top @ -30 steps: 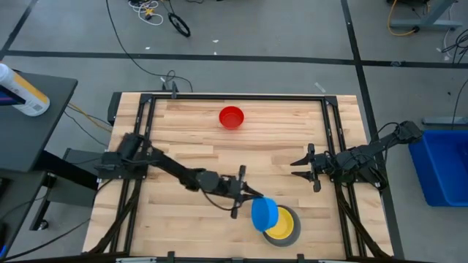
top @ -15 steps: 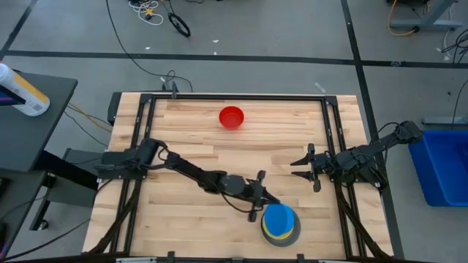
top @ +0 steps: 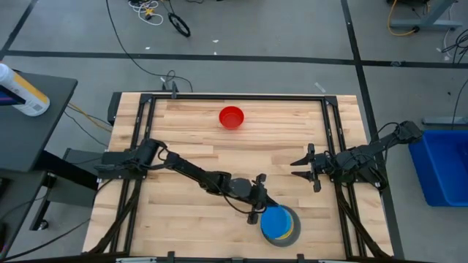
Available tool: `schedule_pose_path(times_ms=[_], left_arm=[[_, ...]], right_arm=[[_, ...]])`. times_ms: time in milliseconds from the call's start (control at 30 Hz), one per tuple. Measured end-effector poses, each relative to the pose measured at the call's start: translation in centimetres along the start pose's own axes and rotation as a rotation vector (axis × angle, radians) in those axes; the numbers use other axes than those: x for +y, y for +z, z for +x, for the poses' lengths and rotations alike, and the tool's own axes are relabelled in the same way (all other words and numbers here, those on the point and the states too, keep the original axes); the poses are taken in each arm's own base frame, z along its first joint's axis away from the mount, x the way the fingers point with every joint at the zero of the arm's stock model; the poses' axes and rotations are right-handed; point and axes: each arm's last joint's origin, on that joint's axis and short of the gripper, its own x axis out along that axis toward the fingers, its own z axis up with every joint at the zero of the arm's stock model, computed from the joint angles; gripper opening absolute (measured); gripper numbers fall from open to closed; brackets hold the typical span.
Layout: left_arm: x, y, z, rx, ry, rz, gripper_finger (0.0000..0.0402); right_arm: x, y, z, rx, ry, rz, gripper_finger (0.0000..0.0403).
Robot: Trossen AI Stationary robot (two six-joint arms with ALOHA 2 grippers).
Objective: Nest bowls inside each other
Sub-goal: Stack the light blue bowl on the yellow bowl
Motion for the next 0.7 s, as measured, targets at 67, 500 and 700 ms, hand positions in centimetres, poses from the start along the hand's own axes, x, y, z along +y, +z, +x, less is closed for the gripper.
schedule_pose_path(times_ms=[67,500,700], left_arm=[[0.0,0.0,0.0,0.001,0.0,-0.004,0.0005],[0.2,1.0,0.5,0.143,0.002,-0.03,0.0005],[0.6,0.4,2.0,0.219,-0.027,-0.064,0.0005]], right_arm=[[0.0,0.0,0.0,0.0,0.0,0.0,0.0165],[0.0,0.0,0.0,0.0,0.0,0.0,0.0168],[0.0,0.0,0.0,0.001,0.0,0.0,0.017]])
